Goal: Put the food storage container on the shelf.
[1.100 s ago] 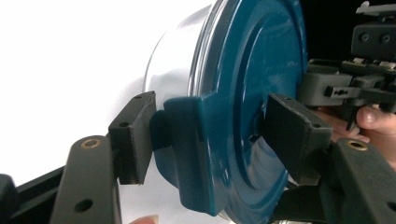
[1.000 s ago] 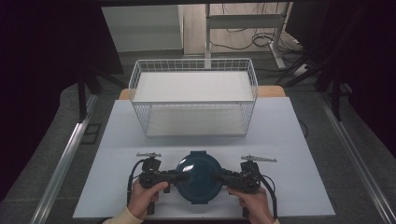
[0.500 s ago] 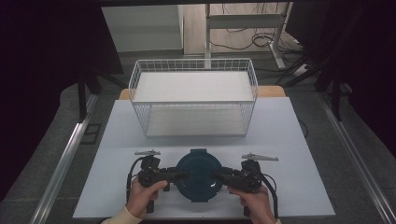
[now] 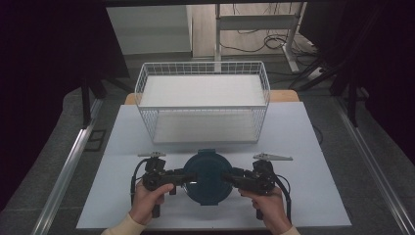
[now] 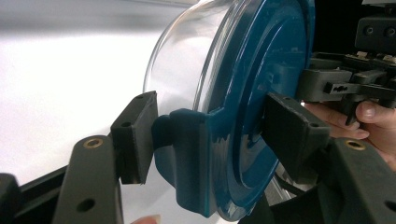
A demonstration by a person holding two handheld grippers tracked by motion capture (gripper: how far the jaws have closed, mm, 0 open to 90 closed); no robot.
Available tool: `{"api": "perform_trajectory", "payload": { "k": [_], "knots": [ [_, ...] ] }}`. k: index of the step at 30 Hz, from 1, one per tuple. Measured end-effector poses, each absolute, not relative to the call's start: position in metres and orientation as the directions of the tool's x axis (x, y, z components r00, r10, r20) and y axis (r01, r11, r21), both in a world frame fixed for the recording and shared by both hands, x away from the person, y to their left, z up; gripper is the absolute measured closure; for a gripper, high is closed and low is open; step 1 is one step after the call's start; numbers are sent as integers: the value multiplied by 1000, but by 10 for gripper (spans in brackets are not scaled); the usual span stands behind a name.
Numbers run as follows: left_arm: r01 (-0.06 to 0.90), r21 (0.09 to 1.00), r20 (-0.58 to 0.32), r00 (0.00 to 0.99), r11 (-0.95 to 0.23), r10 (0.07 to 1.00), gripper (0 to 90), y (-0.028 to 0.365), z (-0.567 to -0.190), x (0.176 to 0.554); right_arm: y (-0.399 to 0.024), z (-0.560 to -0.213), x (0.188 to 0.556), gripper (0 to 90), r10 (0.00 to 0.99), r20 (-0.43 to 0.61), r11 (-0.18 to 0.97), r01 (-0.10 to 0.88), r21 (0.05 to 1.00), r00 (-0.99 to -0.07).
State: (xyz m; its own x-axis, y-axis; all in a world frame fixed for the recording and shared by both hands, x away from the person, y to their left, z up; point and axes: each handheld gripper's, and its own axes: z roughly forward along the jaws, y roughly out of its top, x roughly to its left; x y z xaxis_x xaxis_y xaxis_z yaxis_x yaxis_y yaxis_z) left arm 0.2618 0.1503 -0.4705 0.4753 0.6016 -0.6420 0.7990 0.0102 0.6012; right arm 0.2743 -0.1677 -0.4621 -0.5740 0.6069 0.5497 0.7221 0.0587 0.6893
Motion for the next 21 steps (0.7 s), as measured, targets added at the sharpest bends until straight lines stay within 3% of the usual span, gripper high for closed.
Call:
{"api": "perform_trajectory", "payload": {
  "k": [21],
  "knots": [
    [766, 641, -629, 499, 35, 595, 375, 160, -434, 285, -159, -424, 299, 411, 602, 526, 63, 692, 719, -602]
  ]
}}
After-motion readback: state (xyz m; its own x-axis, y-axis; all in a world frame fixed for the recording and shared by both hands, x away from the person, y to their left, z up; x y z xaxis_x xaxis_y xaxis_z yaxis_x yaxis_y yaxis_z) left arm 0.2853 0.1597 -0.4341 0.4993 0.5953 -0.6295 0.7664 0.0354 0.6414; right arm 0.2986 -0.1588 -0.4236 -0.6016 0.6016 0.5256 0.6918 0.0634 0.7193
